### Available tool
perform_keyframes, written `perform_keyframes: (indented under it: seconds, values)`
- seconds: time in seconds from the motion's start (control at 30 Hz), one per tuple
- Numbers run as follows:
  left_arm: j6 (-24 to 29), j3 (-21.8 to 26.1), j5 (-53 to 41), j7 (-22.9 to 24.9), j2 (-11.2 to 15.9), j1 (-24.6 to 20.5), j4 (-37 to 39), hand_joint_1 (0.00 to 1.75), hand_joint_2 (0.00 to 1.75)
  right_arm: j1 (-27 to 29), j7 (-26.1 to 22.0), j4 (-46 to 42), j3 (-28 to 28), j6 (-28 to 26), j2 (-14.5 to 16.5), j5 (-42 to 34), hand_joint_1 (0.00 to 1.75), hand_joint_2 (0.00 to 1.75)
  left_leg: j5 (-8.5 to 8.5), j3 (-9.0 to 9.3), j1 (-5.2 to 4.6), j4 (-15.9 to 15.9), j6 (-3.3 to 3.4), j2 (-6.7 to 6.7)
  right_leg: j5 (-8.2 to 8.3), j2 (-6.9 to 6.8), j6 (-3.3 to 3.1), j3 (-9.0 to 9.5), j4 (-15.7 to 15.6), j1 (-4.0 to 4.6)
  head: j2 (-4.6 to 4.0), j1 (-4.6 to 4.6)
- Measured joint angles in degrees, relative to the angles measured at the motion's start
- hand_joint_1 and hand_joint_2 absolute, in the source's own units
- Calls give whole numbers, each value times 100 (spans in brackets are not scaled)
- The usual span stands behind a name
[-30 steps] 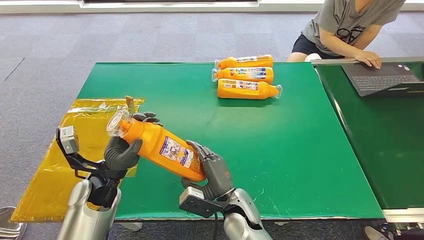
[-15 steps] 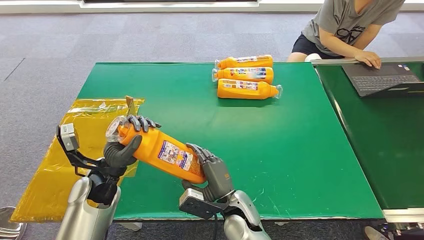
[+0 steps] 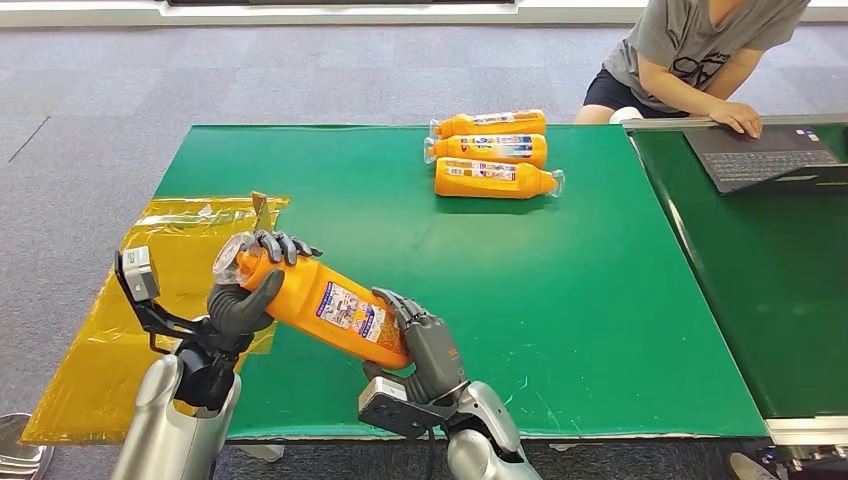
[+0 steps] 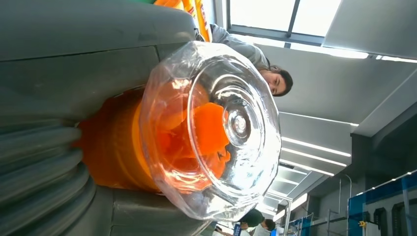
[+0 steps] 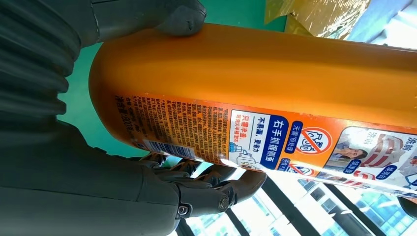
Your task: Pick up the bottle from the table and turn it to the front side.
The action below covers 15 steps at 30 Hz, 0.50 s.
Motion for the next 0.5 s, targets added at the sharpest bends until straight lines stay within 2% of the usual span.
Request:
perform_keyframes:
  seconds: [0.1,0.13,0.23,0.5]
  values:
    - [27,0,0,3,0,28,-10,175,175,1,9,2,0,7,1,3,43,175,0,0,0,0,0,0,0,0,0,0,0,0,0,0]
    - [41,0,0,4,0,36,-14,175,175,2,14,2,0,4,1,2,0,131,0,0,0,0,0,0,0,0,0,0,0,0,0,0]
    - [97,0,-4,6,1,52,-25,175,175,5,25,2,-3,-31,1,-37,0,0,0,0,0,0,0,0,0,0,0,0,0,0,0,0]
    - [201,0,-63,37,31,79,-30,175,175,3,85,-1,-15,-107,1,-96,0,0,0,0,0,0,0,0,0,0,0,0,0,0,0,0]
